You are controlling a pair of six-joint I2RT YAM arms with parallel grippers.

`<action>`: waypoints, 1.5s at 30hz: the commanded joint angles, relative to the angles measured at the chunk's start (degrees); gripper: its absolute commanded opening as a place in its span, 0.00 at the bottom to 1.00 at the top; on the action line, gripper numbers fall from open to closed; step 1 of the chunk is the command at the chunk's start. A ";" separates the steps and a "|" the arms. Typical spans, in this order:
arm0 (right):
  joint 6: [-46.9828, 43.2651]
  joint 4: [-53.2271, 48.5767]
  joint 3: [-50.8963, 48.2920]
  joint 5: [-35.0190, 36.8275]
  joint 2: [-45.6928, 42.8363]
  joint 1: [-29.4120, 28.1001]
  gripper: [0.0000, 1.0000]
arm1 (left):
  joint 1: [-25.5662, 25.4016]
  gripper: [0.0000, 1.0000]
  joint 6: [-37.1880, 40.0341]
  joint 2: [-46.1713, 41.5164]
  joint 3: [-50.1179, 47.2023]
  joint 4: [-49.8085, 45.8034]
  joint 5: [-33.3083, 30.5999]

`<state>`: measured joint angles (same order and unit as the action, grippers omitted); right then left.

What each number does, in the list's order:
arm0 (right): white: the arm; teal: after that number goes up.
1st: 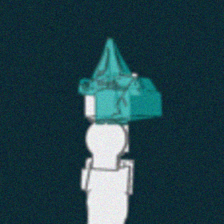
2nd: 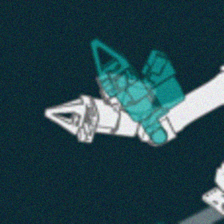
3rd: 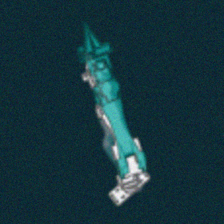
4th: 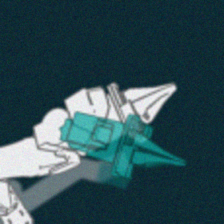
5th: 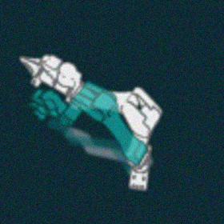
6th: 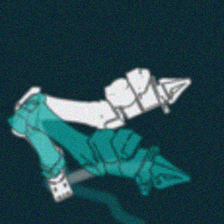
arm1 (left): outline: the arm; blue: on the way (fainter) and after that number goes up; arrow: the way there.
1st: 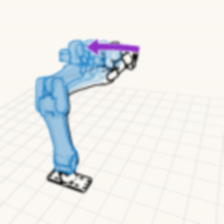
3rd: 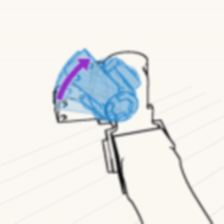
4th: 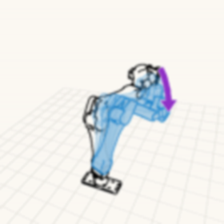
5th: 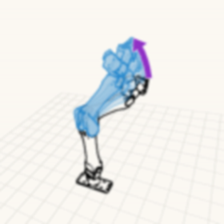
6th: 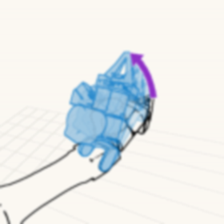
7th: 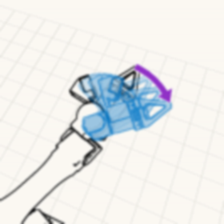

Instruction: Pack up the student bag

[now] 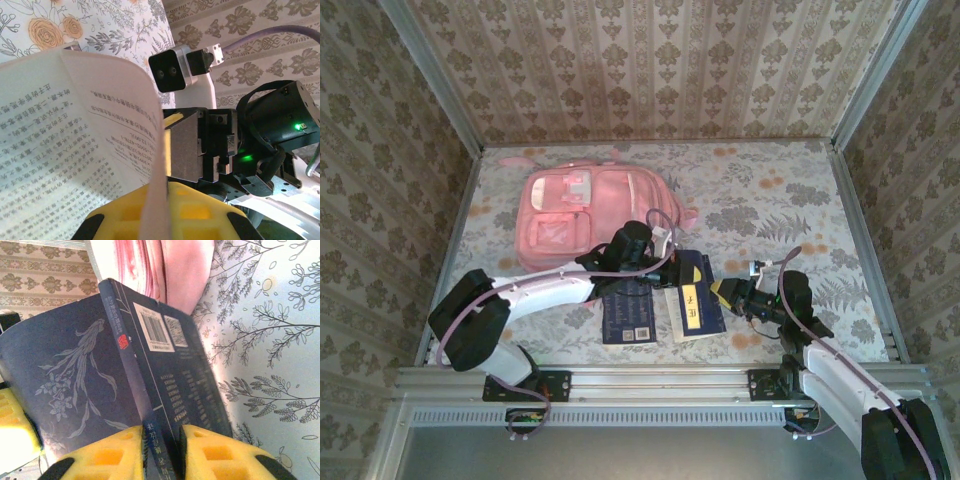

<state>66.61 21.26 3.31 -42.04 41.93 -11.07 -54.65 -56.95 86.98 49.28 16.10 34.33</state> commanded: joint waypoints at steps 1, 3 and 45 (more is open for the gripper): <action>-1.03 -1.74 -1.17 1.54 -0.45 0.19 0.21 | 0.33 0.00 1.06 0.69 1.41 2.87 1.44; -1.73 -2.71 -0.80 1.70 -0.45 0.13 0.16 | 0.25 0.00 0.83 1.38 1.86 2.98 1.66; -11.32 -14.21 4.28 3.98 1.91 -3.70 0.33 | 1.90 0.46 3.97 17.17 -2.86 -5.43 -0.05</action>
<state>57.39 7.42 5.43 -35.55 42.78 -13.34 -51.83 -53.12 101.54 46.72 10.79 34.81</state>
